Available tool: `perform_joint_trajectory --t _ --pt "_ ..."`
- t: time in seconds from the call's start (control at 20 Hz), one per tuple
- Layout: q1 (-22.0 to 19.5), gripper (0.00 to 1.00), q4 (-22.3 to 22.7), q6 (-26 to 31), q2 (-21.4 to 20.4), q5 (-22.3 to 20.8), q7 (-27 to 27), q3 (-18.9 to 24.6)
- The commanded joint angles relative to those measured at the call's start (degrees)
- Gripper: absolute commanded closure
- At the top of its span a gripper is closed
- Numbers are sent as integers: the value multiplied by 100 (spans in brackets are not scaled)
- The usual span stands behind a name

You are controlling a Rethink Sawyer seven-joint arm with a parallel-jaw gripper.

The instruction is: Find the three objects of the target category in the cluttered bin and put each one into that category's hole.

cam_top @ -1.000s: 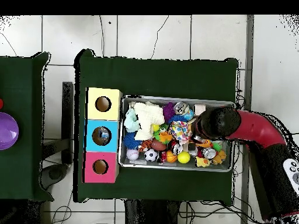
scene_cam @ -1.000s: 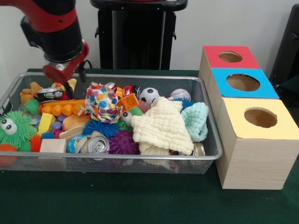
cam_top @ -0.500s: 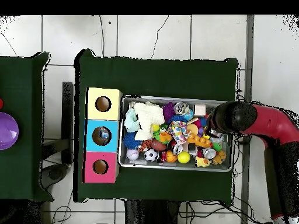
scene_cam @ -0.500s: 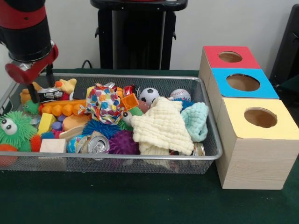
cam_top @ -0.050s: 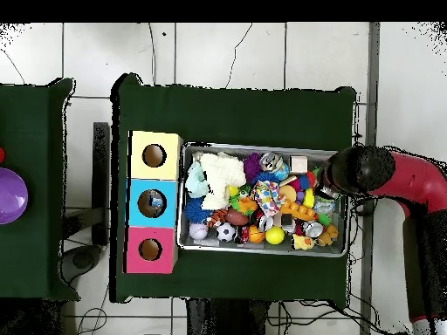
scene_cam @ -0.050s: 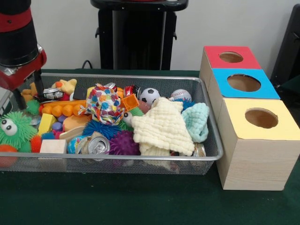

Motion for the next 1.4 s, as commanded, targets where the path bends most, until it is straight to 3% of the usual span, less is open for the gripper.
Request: perform_joint_trajectory --t 0.05,0.35,0.75,1.0,1.25,1.4 --pt "6 0 -539 -4 494 -471 -1032 296" --pt "-52 0 -799 29 577 -687 -1901 460" --pt "-53 0 -1299 192 1009 -885 -2250 526" --pt "-65 0 -1205 95 1079 -844 -2222 560" --pt "-49 0 -692 74 856 -616 -2156 639" --pt "7 0 -648 144 837 -561 -1975 594"
